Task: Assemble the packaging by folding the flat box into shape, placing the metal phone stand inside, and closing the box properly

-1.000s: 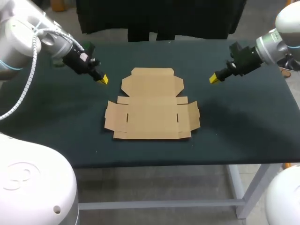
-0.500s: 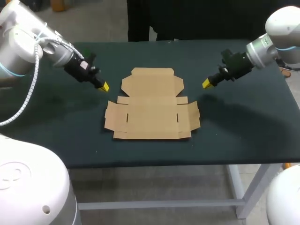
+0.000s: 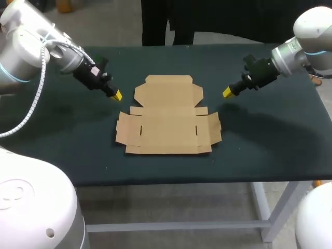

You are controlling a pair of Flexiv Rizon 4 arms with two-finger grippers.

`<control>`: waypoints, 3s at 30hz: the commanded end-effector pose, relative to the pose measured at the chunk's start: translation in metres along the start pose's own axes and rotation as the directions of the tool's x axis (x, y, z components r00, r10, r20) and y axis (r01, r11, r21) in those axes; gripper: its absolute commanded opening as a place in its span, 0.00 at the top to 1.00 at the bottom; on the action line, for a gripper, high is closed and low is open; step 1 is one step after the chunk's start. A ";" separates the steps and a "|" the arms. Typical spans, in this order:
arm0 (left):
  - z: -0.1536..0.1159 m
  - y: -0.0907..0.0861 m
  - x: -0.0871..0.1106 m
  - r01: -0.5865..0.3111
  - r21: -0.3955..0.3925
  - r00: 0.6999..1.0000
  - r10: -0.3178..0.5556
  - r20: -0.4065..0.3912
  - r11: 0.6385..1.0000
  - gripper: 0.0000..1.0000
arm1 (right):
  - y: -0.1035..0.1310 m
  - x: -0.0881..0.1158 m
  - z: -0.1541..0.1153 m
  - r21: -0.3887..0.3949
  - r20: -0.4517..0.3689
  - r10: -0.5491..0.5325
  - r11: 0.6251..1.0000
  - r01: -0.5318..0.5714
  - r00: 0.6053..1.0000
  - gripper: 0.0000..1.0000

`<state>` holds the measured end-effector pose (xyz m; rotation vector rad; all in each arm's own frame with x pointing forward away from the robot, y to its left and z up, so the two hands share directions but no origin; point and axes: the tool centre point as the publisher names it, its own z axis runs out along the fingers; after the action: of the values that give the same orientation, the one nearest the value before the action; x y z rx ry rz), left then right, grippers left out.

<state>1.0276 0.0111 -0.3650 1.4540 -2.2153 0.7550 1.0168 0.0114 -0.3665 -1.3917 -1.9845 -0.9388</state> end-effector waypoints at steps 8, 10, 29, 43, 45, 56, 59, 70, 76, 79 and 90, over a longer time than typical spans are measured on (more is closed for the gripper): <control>0.021 -0.011 -0.007 -0.038 -0.032 0.999 0.037 -0.031 0.999 1.00 | 0.001 -0.003 0.022 0.035 -0.020 -0.032 0.999 0.033 0.999 1.00; 0.025 -0.012 -0.007 -0.042 -0.034 0.999 0.041 -0.031 0.999 1.00 | 0.001 -0.004 0.025 0.044 -0.022 -0.047 0.998 0.048 0.999 1.00; 0.035 0.007 -0.011 -0.021 0.099 1.000 0.021 -0.001 0.995 1.00 | 0.015 -0.012 0.043 0.086 -0.049 -0.100 0.991 0.104 0.994 1.00; 0.040 0.009 -0.008 -0.010 0.081 1.000 0.012 -0.025 0.997 1.00 | 0.017 -0.013 0.055 0.107 -0.076 -0.112 0.987 0.120 0.991 1.00; 0.041 0.009 -0.008 -0.008 0.080 1.000 0.011 -0.027 0.997 1.00 | 0.015 -0.013 0.056 0.108 -0.077 -0.114 0.987 0.122 0.991 1.00; 0.044 0.009 -0.009 -0.003 0.054 0.999 0.006 -0.048 0.999 1.00 | 0.003 -0.016 0.064 0.116 -0.084 -0.123 0.985 0.132 0.989 1.00; 0.044 0.009 -0.009 -0.003 0.050 0.999 0.006 -0.050 0.999 1.00 | 0.001 -0.017 0.067 0.118 -0.088 -0.123 0.984 0.133 0.988 1.00; 0.045 0.013 -0.007 0.003 0.052 0.998 0.000 -0.060 0.999 1.00 | -0.007 -0.013 0.073 0.109 -0.076 -0.089 0.989 0.097 0.993 1.00; 0.045 0.014 -0.007 0.001 0.059 0.998 0.002 -0.063 0.998 1.00 | -0.013 -0.010 0.071 0.068 -0.048 -0.046 0.996 0.049 0.998 1.00; 0.044 0.015 -0.007 0.001 0.065 0.998 0.003 -0.064 0.998 1.00 | -0.016 -0.011 0.067 0.034 -0.035 -0.007 0.999 0.008 0.999 1.00; 0.043 0.019 -0.003 0.030 0.084 0.999 -0.026 -0.047 0.996 1.00 | -0.019 -0.009 0.072 -0.061 -0.011 0.106 0.992 -0.107 0.994 1.00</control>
<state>1.0153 -0.0068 -0.4070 1.4735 -2.1430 0.8704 1.0062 0.0554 -0.4225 -1.4601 -1.8732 -0.9332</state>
